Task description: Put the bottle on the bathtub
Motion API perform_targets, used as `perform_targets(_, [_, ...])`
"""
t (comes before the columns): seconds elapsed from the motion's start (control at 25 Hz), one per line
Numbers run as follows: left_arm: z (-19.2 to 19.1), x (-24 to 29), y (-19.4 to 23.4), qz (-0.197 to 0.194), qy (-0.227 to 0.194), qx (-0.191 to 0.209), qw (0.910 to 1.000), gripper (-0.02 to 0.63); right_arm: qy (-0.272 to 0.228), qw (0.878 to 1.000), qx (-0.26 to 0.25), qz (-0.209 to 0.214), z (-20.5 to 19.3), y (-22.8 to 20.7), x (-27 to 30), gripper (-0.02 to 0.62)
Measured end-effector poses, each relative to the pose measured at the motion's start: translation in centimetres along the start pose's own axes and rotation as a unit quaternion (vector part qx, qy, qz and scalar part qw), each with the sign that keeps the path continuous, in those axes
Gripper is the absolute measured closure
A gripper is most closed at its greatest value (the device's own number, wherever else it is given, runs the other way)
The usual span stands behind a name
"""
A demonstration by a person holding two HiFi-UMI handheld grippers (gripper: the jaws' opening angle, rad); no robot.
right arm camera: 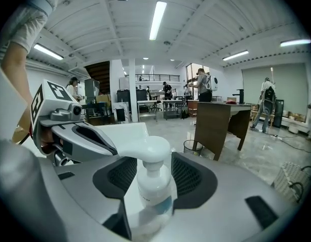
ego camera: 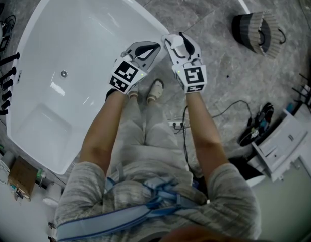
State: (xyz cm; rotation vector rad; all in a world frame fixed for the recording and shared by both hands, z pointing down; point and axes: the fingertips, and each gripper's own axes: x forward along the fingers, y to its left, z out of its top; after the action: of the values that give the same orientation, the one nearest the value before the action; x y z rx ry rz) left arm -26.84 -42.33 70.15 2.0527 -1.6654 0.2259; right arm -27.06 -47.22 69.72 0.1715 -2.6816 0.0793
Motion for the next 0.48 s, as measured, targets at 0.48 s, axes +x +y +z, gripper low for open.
perform_targets(0.48, [-0.20,-0.24,0.02,0.004,0.004,-0.008,1.0000,0.603,0.010,1.000,0.004,-0.001,-0.74,0.10,-0.88,0.408])
